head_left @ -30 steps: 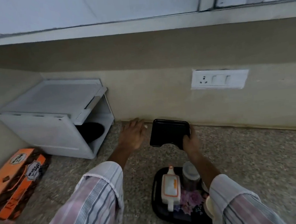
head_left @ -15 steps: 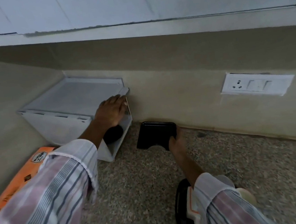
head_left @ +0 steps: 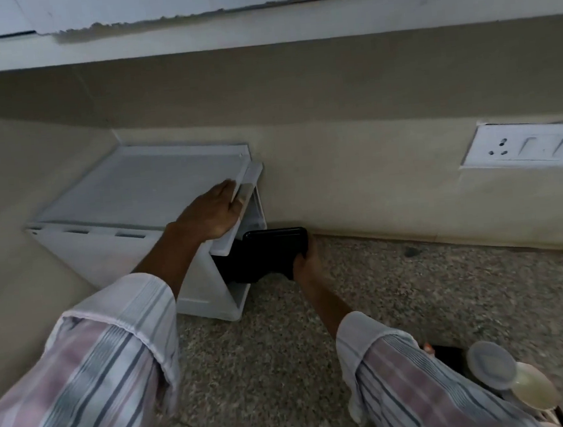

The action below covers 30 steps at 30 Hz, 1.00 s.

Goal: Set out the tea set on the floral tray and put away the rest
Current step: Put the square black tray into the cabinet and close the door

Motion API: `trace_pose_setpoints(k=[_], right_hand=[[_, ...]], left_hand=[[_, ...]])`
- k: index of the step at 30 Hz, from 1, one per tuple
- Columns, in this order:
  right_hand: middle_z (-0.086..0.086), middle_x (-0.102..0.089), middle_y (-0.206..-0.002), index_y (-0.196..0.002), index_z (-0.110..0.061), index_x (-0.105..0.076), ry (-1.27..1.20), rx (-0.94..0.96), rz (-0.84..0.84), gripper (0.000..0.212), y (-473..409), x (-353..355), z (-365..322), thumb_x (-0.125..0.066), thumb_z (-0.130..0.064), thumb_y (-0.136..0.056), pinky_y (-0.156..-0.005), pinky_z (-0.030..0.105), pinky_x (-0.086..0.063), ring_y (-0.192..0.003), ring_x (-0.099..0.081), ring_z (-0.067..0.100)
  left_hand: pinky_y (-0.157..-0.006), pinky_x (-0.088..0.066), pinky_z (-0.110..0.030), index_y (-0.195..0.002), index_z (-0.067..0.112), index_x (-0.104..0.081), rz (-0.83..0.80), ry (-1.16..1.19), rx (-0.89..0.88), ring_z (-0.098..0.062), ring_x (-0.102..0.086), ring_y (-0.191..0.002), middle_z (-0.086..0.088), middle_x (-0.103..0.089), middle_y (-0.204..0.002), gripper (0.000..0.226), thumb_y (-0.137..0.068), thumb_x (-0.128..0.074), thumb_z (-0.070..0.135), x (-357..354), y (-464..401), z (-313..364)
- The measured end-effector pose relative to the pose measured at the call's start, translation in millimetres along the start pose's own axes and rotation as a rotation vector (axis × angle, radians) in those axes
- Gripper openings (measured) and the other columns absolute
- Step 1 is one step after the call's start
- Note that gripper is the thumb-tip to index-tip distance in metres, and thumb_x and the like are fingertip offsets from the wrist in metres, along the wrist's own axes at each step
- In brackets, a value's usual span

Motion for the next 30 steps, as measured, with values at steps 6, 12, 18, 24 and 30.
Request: trace_pose_setpoints(k=[6, 12, 18, 24, 30], right_hand=[[0.015, -0.037, -0.159, -0.161, -0.014, -0.019, 0.014, -0.022, -0.058, 0.059, -20.6, -67.2, 16.7, -0.04, -0.018, -0.106, -0.117, 0.042, -0.034, -0.142, -0.043, 0.035], [0.013, -0.038, -0.159, -0.157, -0.011, -0.028, -0.032, -0.006, -0.068, 0.055, -29.1, -117.8, 20.8, -0.046, -0.02, -0.106, -0.118, 0.043, -0.035, -0.143, -0.042, 0.033], [0.02, -0.037, -0.151, -0.157, -0.022, -0.026, 0.198, -0.063, -0.098, 0.06, -30.3, -137.5, 19.2, -0.047, -0.024, -0.101, -0.111, 0.052, -0.039, -0.135, -0.042, 0.042], [0.015, -0.032, -0.159, -0.157, -0.017, -0.028, 0.201, 0.019, -0.046, 0.063, -25.0, -158.8, 13.8, -0.041, -0.042, -0.1, -0.116, 0.054, -0.032, -0.144, -0.034, 0.037], [0.011, -0.007, -0.17, -0.162, -0.012, -0.004, 0.418, -0.036, -0.164, 0.069, -32.7, -187.3, 29.2, -0.039, -0.038, -0.107, -0.125, 0.045, -0.005, -0.156, -0.008, 0.032]], left_hand=[[-0.123, -0.003, -0.03, -0.158, 0.016, 0.001, -0.001, 0.038, -0.005, -0.017, -0.006, -0.154, -0.001, 0.001, -0.167, 0.061, -0.107, -0.018, 0.044, 0.1, 2.7, 2.5], [-0.124, -0.001, -0.031, -0.158, 0.016, 0.002, -0.002, 0.039, -0.013, -0.016, -0.004, -0.154, 0.0, 0.002, -0.167, 0.06, -0.107, -0.017, 0.042, -0.5, 0.2, 1.2], [-0.126, -0.002, -0.035, -0.158, 0.016, 0.002, -0.006, 0.026, -0.033, -0.015, -0.002, -0.154, -0.001, 0.002, -0.168, 0.06, -0.107, -0.016, 0.042, -4.9, -4.3, -1.6], [-0.126, -0.002, -0.036, -0.158, 0.016, 0.003, -0.005, 0.025, -0.034, -0.015, -0.001, -0.154, 0.0, 0.003, -0.168, 0.06, -0.107, -0.015, 0.042, -5.2, -4.9, -2.5], [-0.126, -0.001, -0.037, -0.158, 0.016, 0.003, 0.003, 0.023, -0.039, -0.015, 0.0, -0.154, 0.0, 0.003, -0.168, 0.06, -0.107, -0.017, 0.04, -6.5, -5.3, -3.2]])
Point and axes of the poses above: each hand's wrist, its own y-axis away from the middle knuckle, its own x-axis out of the back of the hand, z = x × y, the point moved 7 cm from there along -y, towards the middle knuckle
